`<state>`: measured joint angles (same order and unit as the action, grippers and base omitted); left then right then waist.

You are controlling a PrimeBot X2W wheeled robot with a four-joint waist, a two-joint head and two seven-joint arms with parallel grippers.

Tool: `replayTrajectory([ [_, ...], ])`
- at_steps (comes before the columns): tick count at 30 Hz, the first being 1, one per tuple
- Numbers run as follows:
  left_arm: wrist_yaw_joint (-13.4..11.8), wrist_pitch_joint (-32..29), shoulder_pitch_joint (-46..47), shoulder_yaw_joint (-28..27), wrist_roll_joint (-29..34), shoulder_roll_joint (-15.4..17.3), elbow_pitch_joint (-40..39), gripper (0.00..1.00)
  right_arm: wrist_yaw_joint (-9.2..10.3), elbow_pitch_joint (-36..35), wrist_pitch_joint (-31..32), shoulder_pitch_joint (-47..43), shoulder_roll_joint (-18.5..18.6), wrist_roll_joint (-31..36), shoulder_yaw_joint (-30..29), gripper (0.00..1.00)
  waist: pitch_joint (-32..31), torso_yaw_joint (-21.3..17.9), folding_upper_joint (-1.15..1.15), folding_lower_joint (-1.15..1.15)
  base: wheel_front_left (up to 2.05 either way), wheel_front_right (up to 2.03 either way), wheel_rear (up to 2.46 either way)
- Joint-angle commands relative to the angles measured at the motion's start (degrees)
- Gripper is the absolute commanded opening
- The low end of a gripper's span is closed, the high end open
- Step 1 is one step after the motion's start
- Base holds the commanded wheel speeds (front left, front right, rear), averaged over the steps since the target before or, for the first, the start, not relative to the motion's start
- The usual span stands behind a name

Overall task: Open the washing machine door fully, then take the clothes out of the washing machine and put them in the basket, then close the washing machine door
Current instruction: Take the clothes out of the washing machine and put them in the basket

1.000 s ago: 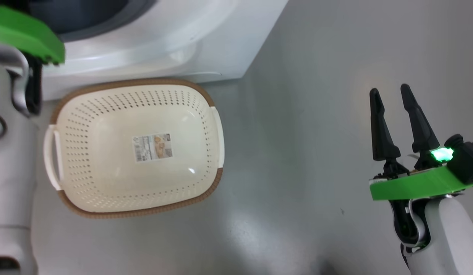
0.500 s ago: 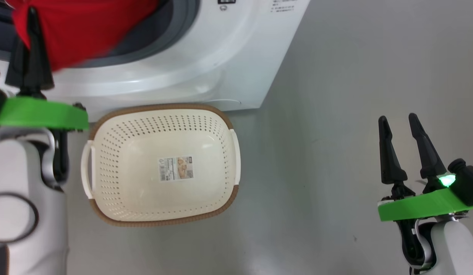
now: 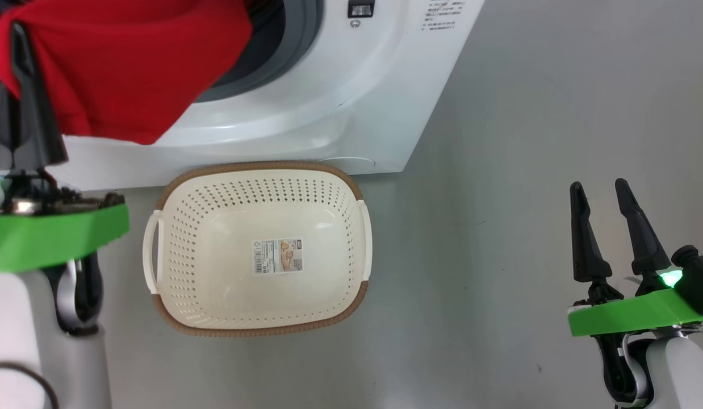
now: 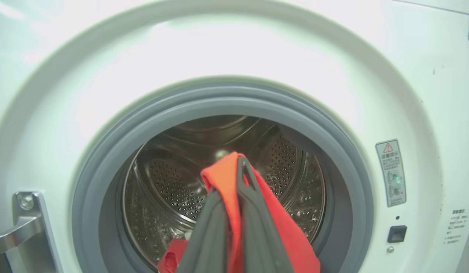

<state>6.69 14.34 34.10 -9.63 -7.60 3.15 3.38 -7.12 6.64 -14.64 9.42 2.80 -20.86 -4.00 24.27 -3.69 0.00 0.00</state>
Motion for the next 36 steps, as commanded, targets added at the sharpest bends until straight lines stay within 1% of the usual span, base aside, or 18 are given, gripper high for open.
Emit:
replayTrajectory([
  [1, 0.55, 0.65, -1.81, -1.81, 0.56, 1.21, -3.83, 0.0, -0.36, -1.49, -0.36, -0.56, 0.08, 0.58, 0.93, 1.0, 0.05, -0.01, 0.0, 0.0, 0.0, 0.0, 0.0],
  [9, 0.7, 0.65, -5.8, -2.67, 0.32, 0.13, -13.99, 0.0, -0.36, -1.61, -0.36, -0.22, 0.08, 0.31, 0.79, 1.0, 0.79, -0.32, 0.0, 0.0, 0.0, 0.0, 0.0],
  [11, 0.71, 0.65, -6.88, -2.6, 0.15, -0.03, -14.89, 0.0, -0.36, -1.63, -0.36, -0.16, 0.08, 0.22, 0.72, 1.0, 1.06, -0.35, 0.0, 0.0, 0.0, 0.0, 0.0],
  [14, 0.72, 0.65, -7.91, -2.37, -0.18, -0.14, -14.15, 0.0, -0.36, -1.61, -0.36, -0.08, 0.08, 0.14, 0.72, 1.0, 1.35, -0.36, 0.0, 0.0, 0.0, 0.0, 0.0],
  [17, 0.73, 0.65, -9.12, -1.63, -0.52, -0.21, -10.93, 0.0, -0.36, -1.59, -0.36, 0.31, 0.08, 0.0, 0.94, 1.0, 1.99, -0.48, 0.0, 0.0, 0.0, 0.0, 0.0],
  [23, 0.75, 0.65, -9.67, 1.45, -1.3, -0.25, -1.21, 0.0, -0.36, -1.95, -0.36, 1.6, 0.08, -0.47, 1.2, 1.0, 4.3, -0.87, 0.0, 0.0, 0.0, 0.0, 0.0],
  [28, 0.76, 0.65, -7.82, 3.11, -1.19, -0.26, 6.32, 0.0, -0.36, -2.21, -0.36, 2.52, 0.08, -1.0, 1.22, 1.0, 6.57, -1.49, 0.0, 0.0, 0.0, 0.0, 0.0],
  [36, 0.77, 0.65, -2.12, 3.09, 1.21, -0.22, 18.62, 0.0, -0.36, -2.54, -0.36, 4.34, 0.08, -2.43, 2.01, 1.0, 10.86, -3.05, 0.0, 0.0, 0.0, 0.0, 0.0],
])
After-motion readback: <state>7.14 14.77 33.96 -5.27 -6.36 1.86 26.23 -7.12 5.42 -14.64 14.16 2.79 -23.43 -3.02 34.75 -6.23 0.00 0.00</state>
